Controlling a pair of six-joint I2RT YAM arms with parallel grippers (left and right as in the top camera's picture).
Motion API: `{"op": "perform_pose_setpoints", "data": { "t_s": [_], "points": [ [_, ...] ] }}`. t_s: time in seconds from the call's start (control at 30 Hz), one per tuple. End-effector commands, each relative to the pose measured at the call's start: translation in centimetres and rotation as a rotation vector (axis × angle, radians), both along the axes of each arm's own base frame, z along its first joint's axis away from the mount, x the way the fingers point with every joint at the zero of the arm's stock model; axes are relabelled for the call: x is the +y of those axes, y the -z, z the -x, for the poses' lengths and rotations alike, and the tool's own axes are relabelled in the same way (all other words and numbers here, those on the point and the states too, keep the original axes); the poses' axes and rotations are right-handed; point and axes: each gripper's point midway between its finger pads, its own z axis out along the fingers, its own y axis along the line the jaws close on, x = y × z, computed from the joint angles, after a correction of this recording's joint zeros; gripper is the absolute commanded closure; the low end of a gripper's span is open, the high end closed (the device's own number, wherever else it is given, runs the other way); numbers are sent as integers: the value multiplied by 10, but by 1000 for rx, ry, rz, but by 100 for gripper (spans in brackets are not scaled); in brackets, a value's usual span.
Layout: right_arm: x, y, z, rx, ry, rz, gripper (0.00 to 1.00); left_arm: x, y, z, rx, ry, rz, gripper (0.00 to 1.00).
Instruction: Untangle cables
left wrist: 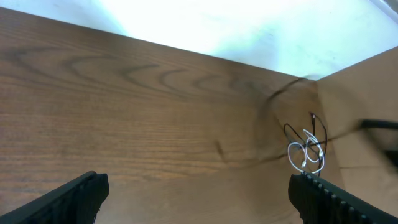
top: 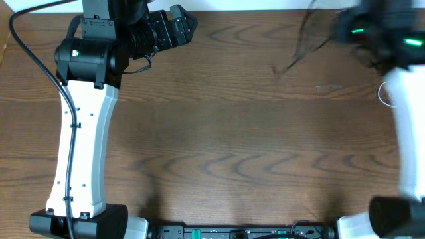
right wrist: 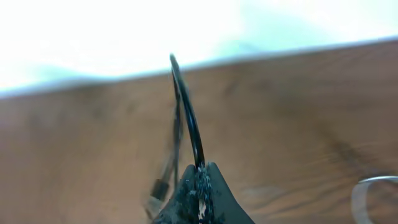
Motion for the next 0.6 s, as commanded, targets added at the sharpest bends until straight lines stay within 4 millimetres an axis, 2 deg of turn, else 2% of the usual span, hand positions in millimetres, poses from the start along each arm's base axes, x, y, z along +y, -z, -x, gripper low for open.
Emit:
{"op": "perform_pose_setpoints", "data": {
  "t_s": [0.0, 0.13, 0.23, 0.37, 0.57],
  "points": [
    [-64, -37, 13, -87, 160, -4, 99, 3, -4, 1, -23, 4, -21, 3],
    [-134, -66, 31, -166, 317, 10, 99, 3, -4, 1, -23, 4, -21, 3],
    [-182, -67, 46, -172, 430, 18, 99, 3, -4, 1, -23, 3, -22, 3],
    [-228, -48, 63, -116, 541, 14, 99, 10, -1, -1, -21, -32, -50, 3],
    [-284, 4, 88, 42, 694, -45, 99, 11, -1, -1, -20, -37, -55, 2]
  ]
}}
